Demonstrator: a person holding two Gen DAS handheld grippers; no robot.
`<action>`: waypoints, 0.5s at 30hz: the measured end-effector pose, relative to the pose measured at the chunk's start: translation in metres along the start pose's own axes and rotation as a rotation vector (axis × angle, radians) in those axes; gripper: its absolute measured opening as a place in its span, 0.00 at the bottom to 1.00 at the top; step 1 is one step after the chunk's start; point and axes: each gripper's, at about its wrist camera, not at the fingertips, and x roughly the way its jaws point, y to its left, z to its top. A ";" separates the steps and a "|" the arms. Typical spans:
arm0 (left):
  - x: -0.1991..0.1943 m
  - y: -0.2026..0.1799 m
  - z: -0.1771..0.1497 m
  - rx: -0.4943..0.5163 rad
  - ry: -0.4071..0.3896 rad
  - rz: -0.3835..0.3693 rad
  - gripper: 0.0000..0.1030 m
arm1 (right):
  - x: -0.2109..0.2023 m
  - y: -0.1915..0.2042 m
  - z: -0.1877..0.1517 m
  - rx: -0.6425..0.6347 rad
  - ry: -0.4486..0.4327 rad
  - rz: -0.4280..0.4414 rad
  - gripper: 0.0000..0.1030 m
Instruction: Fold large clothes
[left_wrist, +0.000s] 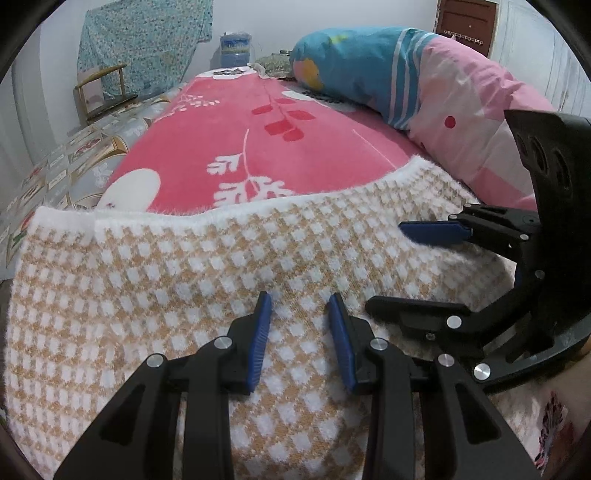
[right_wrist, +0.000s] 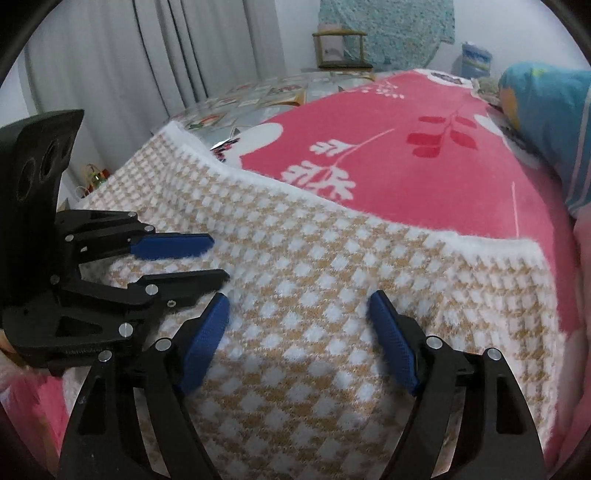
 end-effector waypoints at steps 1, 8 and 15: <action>0.000 0.001 0.002 -0.005 0.006 -0.006 0.32 | 0.001 -0.001 0.001 0.001 0.000 0.004 0.71; -0.043 0.023 0.010 -0.063 -0.143 0.077 0.33 | -0.008 -0.001 -0.003 0.013 -0.017 0.026 0.71; -0.019 0.085 -0.025 -0.263 -0.059 0.100 0.35 | -0.007 -0.002 -0.004 0.019 -0.027 0.037 0.71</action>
